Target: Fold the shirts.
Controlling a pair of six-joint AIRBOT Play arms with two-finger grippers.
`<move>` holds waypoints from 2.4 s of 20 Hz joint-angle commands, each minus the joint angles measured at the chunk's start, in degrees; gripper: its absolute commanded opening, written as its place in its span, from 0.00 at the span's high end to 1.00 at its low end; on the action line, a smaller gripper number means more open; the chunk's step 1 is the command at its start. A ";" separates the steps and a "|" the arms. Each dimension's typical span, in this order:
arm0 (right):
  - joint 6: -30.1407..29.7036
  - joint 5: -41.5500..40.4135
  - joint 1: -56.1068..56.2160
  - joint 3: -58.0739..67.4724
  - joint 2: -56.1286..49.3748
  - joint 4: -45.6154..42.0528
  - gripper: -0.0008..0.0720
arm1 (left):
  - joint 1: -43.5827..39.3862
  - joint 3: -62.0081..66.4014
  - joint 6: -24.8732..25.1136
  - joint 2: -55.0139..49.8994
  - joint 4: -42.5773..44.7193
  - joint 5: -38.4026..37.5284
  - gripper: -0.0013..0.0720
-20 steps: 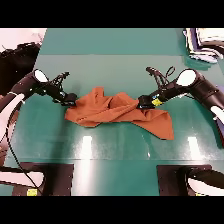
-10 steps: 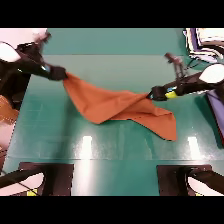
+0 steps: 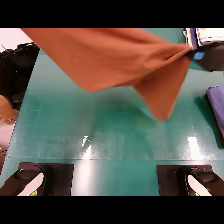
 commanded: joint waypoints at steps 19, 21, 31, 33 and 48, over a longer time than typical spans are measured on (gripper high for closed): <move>1.84 9.77 13.00 -13.60 -24.20 -4.04 0.33 | 0.07 -51.80 -4.66 0.46 9.77 -7.08 0.95; 1.20 9.84 10.84 -13.68 -24.81 -4.22 0.33 | 0.07 -51.65 -4.63 0.46 11.34 -6.40 0.95; -7.17 4.85 -0.15 -13.68 -36.26 4.55 0.34 | 0.07 -51.34 -4.68 0.46 11.26 -3.98 0.95; -7.17 2.58 -0.04 -13.68 -40.89 4.66 0.34 | 0.07 -51.34 -4.70 0.46 11.26 -4.15 0.95; -9.03 -9.62 -0.46 -12.26 -32.72 4.44 0.96 | 0.07 -41.62 -6.32 1.51 12.59 -5.03 0.95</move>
